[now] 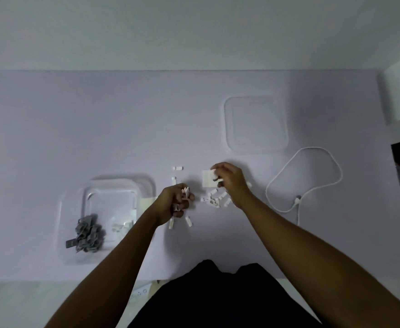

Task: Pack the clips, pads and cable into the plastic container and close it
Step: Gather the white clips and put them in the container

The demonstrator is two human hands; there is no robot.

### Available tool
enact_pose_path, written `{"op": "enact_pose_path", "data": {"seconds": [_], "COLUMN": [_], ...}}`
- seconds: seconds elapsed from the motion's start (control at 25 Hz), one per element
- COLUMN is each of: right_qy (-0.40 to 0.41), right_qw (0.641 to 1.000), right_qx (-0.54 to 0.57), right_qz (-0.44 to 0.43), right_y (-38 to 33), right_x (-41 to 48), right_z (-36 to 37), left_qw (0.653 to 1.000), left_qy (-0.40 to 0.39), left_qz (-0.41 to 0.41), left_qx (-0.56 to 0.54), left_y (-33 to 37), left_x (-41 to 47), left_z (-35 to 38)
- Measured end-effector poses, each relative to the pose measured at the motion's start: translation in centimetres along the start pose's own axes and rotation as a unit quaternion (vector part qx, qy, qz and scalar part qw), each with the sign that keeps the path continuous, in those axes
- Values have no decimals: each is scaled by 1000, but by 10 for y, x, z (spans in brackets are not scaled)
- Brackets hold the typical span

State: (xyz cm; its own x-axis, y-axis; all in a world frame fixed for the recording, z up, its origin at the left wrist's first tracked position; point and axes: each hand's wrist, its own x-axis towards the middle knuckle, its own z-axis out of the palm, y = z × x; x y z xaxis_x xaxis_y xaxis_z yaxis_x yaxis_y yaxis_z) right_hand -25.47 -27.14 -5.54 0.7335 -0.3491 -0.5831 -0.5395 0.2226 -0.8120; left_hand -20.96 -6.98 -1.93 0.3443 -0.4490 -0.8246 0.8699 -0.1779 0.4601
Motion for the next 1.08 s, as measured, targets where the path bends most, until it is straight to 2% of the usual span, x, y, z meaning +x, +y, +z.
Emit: {"op": "enact_pose_path", "data": {"seconds": [0.08, 0.16, 0.2, 0.28, 0.36, 0.44, 0.48, 0.6, 0.72, 0.8, 0.88, 0.96, 1.08], "right_qy": [6, 28, 53, 122, 163, 135, 113, 58, 50, 68, 96, 115, 113], "right_qw": [978, 964, 971, 989, 974, 949, 935, 910, 904, 906, 920, 945, 989], "right_qx": [186, 224, 192, 31, -156, -271, -315, -395, -411, -403, -364, -294, -93], "right_qz": [97, 137, 136, 75, -20, -89, -115, -112, -106, -113, -109, -86, 19], "right_y": [-4, 2, 8, 25, 42, 50, 53, 55, 62, 66, 70, 72, 66], "right_x": [-10, -17, -18, -18, -15, -20, -23, -27, -27, -30, -35, -40, -50], "right_z": [-28, -55, -64, -81, -91, -95, -96, -93, -93, -94, -96, -97, -92], "left_qw": [1000, 998, 994, 986, 985, 969, 942, 824, 750, 717, 714, 727, 794], "left_qy": [-19, 42, 73, 102, 98, 103, 111, 87, 75, 97, 116, 113, 97], "left_qz": [-3, -11, -11, 0, 13, 48, 82, 163, 187, 203, 206, 202, 184], "left_qx": [-19, 40, 81, 130, 140, 220, 306, 536, 630, 659, 659, 646, 572], "left_y": [0, -2, -1, -1, -3, -7, -10, -26, -41, -48, -52, -54, -54], "left_x": [6, 15, 18, 23, 28, 33, 35, 38, 40, 41, 42, 42, 38], "left_z": [12, 26, 34, 48, 54, 55, 55, 50, 46, 46, 45, 43, 41]}}
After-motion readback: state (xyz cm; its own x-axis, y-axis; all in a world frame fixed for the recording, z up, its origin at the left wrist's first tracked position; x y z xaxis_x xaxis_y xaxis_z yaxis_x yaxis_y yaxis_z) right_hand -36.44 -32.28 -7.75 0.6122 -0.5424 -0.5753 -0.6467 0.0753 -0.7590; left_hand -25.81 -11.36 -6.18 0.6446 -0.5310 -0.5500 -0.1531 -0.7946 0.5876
